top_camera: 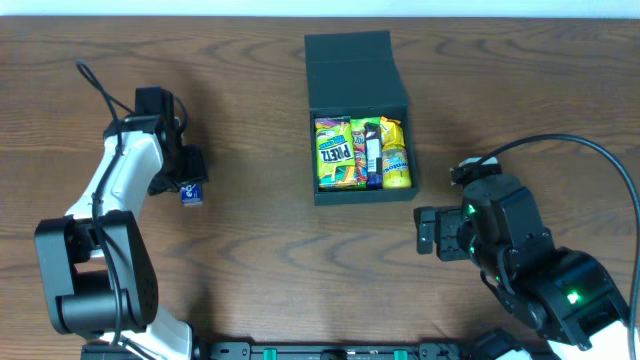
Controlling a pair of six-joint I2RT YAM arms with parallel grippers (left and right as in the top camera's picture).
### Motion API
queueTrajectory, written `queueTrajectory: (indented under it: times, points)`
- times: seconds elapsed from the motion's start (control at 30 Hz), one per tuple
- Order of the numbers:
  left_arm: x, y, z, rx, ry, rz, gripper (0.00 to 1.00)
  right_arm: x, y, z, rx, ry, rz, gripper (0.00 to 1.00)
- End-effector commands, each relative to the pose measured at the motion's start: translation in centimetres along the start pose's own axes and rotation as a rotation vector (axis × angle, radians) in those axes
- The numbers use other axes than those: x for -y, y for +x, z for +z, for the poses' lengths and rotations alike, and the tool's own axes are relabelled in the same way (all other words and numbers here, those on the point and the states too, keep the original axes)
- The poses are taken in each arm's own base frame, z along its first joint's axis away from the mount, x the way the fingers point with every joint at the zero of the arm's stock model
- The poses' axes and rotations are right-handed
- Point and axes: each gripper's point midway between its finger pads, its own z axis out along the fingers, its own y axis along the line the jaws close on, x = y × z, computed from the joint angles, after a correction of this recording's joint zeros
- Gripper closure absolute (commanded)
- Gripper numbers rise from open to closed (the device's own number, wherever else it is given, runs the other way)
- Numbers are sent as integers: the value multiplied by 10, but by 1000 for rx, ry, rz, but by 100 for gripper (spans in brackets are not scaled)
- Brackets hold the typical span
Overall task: Pack container
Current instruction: 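Move the left gripper to the blue Eclipse mints tin and grasp it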
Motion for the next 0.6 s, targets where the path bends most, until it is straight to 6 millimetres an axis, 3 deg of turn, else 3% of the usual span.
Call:
queueTrajectory:
  times: [0.0, 0.2, 0.57]
  points:
    - [2, 3, 5, -3, 24, 31, 34, 2, -3, -3, 11, 4, -5, 1]
    - [3, -5, 13, 15, 24, 38, 30, 2, -3, -3, 11, 4, -5, 1]
    - [-1, -3, 34, -17, -7, 38, 36, 2, -3, -3, 11, 4, -5, 1]
